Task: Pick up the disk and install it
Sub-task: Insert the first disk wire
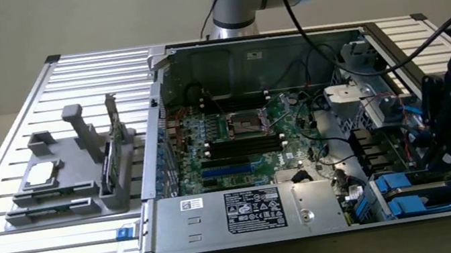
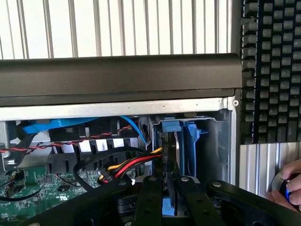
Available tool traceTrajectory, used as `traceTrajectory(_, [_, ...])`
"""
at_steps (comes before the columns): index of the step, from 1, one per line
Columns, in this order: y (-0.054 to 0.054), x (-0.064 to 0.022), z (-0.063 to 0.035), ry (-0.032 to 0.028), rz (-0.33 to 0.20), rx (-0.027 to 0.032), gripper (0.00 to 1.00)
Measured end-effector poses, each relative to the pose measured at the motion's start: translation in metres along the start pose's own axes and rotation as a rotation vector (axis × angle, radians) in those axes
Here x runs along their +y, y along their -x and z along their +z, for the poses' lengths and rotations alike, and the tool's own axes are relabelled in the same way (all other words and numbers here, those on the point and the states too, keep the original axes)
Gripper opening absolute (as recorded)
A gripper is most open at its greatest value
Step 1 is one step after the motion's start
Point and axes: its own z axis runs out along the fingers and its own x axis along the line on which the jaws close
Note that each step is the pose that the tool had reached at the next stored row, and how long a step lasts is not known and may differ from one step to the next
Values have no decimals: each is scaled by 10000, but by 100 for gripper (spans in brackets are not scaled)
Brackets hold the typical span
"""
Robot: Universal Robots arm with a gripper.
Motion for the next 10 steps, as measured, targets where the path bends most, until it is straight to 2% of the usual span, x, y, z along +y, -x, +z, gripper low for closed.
traceTrajectory(10, [9,-11,24,33,-396,0,17])
